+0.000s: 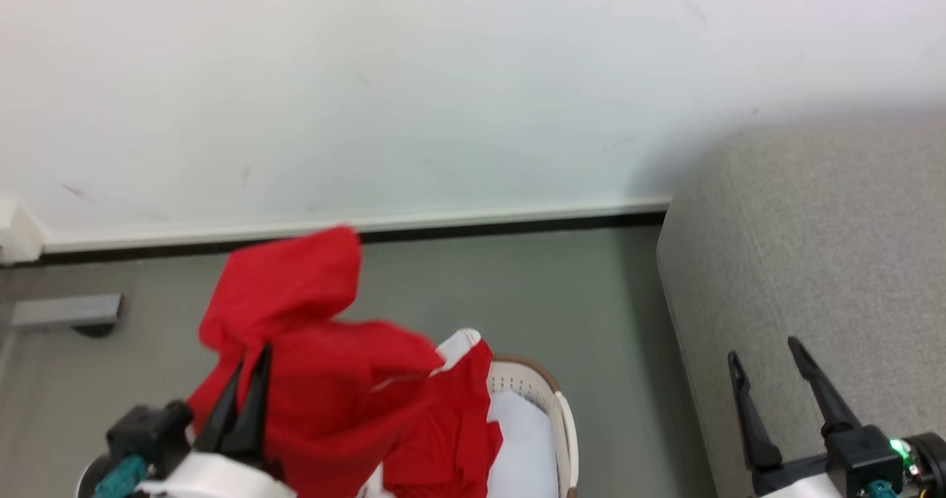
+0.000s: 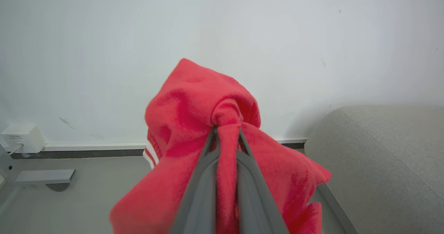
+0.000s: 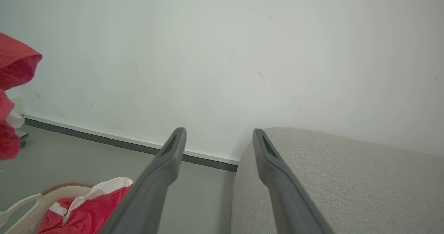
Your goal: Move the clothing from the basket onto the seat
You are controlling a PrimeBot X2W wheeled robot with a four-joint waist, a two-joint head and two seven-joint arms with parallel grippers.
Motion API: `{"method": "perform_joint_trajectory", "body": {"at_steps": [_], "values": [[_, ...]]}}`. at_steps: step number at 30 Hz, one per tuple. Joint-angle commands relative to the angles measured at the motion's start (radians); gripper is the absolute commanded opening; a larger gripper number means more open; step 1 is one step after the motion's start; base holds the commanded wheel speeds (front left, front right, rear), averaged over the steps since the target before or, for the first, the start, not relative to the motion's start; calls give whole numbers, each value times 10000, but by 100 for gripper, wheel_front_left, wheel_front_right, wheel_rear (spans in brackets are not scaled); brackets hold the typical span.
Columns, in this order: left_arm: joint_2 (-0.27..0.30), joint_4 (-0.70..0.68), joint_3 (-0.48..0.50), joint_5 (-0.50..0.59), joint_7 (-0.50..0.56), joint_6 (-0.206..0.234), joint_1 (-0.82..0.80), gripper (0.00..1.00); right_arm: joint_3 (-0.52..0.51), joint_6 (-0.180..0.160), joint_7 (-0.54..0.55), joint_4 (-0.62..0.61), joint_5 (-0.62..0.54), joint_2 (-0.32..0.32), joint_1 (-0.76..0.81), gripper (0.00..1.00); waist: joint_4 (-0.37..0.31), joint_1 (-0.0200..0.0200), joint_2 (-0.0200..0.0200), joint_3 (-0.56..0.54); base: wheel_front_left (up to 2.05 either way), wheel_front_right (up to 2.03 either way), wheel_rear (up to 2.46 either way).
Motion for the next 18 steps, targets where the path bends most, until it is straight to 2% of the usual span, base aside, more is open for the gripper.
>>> {"method": "perform_joint_trajectory", "body": {"at_steps": [1, 7, 13, 18], "values": [[115, -98, 74, -61, -83, 78, 264, 0, 29, -21, 7, 94, -99, -25, 184, 100, 40, 4, 0, -446, 0, 0, 0], [389, -373, 370, -140, -134, 437, 1281, 0, 98, -21, 7, 284, -223, -25, 515, 100, 121, 4, 0, -939, 0, 0, 0], [545, -607, 540, -253, -110, 539, 1546, 0, 467, -21, 7, 289, -168, -26, 512, 100, 138, 4, 0, -1058, 0, 0, 0], [634, -869, 487, -194, -1, 541, 1508, 0, 1151, -21, 7, 79, -33, -25, 260, 100, 60, 4, 0, -1106, 0, 0, 0]]}}
